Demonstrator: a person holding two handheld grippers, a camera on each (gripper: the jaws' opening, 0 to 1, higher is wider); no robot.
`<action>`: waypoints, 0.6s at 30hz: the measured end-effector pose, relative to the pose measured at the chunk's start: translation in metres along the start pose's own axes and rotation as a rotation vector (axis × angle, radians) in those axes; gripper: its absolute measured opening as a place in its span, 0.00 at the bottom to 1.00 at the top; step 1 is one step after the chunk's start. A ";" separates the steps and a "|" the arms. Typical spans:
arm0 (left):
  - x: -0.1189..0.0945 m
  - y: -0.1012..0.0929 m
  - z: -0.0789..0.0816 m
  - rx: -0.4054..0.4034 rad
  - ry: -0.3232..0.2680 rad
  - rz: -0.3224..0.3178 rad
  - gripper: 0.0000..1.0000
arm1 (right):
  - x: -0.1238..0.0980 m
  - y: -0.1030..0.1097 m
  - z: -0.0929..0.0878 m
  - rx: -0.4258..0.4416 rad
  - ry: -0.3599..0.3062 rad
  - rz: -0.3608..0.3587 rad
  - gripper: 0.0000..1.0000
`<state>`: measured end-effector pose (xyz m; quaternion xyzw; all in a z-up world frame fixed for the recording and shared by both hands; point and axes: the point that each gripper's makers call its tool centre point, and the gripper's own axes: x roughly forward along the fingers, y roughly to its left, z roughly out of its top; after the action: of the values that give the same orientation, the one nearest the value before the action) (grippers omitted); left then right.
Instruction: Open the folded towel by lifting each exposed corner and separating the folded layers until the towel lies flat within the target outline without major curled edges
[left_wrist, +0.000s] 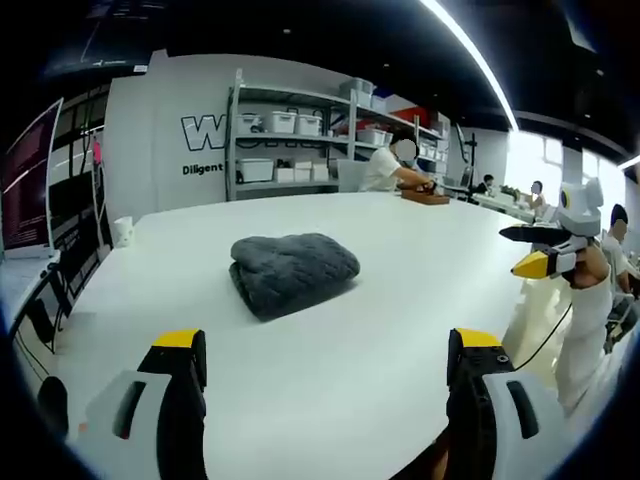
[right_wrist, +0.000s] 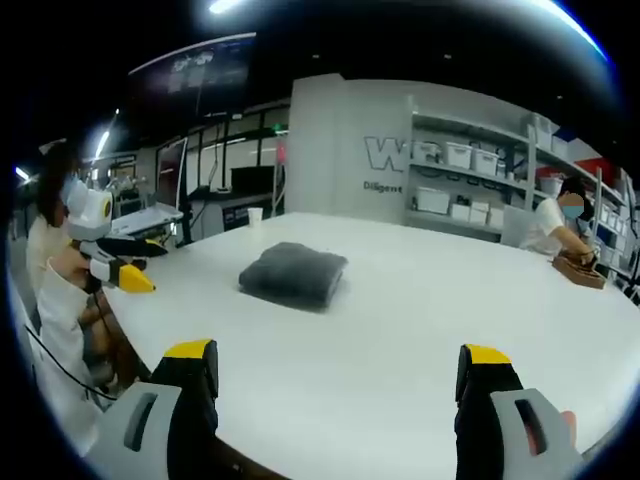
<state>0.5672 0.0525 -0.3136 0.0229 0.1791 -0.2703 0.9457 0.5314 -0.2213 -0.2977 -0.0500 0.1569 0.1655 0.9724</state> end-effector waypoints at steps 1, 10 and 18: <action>-0.001 0.002 -0.001 0.000 -0.002 0.004 0.99 | 0.001 0.001 0.000 -0.001 0.000 0.002 0.99; -0.012 0.023 -0.004 -0.024 -0.037 0.035 0.99 | 0.011 0.012 0.011 -0.015 -0.006 -0.026 0.99; -0.023 0.052 -0.010 -0.033 -0.061 0.115 0.99 | 0.039 0.048 0.034 -0.068 0.032 0.018 0.99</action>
<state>0.5730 0.1099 -0.3177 0.0091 0.1533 -0.2131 0.9649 0.5601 -0.1587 -0.2804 -0.0842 0.1674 0.1788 0.9659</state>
